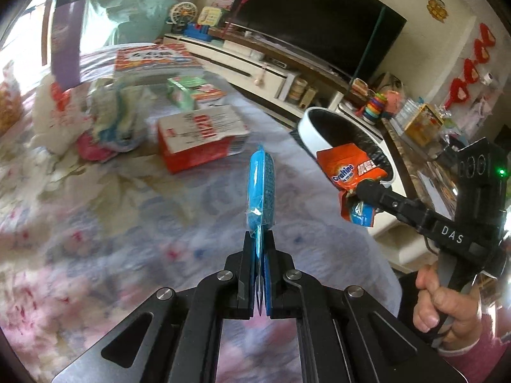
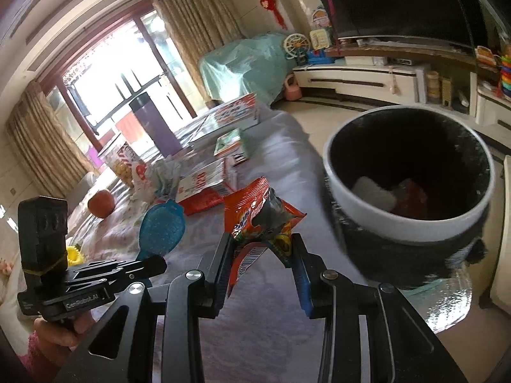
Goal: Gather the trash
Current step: 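Carry the blue toy and orange bag over the bin with both tools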
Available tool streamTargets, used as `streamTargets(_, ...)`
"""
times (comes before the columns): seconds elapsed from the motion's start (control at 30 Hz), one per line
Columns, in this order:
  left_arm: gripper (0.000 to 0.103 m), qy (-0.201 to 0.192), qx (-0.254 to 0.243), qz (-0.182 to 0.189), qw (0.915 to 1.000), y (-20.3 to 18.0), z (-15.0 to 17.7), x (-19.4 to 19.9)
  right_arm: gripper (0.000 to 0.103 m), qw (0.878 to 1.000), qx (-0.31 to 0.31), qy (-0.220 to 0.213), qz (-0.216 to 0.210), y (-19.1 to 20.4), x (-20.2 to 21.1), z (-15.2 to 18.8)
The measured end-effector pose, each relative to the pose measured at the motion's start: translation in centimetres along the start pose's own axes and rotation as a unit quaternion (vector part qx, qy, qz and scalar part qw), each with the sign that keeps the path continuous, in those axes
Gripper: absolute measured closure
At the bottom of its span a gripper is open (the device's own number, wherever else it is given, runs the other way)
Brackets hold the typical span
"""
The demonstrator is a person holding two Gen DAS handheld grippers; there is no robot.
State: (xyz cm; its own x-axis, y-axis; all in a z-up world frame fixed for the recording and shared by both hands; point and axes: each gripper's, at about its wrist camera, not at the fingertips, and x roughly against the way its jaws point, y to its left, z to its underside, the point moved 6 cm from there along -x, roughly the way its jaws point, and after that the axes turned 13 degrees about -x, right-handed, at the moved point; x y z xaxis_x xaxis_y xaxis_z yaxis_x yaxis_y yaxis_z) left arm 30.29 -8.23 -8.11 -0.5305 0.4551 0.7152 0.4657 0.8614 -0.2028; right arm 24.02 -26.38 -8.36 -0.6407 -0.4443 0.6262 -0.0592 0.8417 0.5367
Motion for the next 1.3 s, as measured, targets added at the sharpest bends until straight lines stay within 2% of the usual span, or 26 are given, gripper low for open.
streamTargets(0.7,0.101,0.013,-0.055,0.016,0.9983,-4.4,-3.8,-4.8,0.067,0.998,-0.031,-0.042,0.029,-5.2,3.6,-2.7)
streamTargets(1.3,0.101,0.019,-0.087,0.032,0.9956,-7.2,-7.6,-8.5,0.067,0.995,-0.042,-0.064,0.059,-8.3,5.0,-5.6)
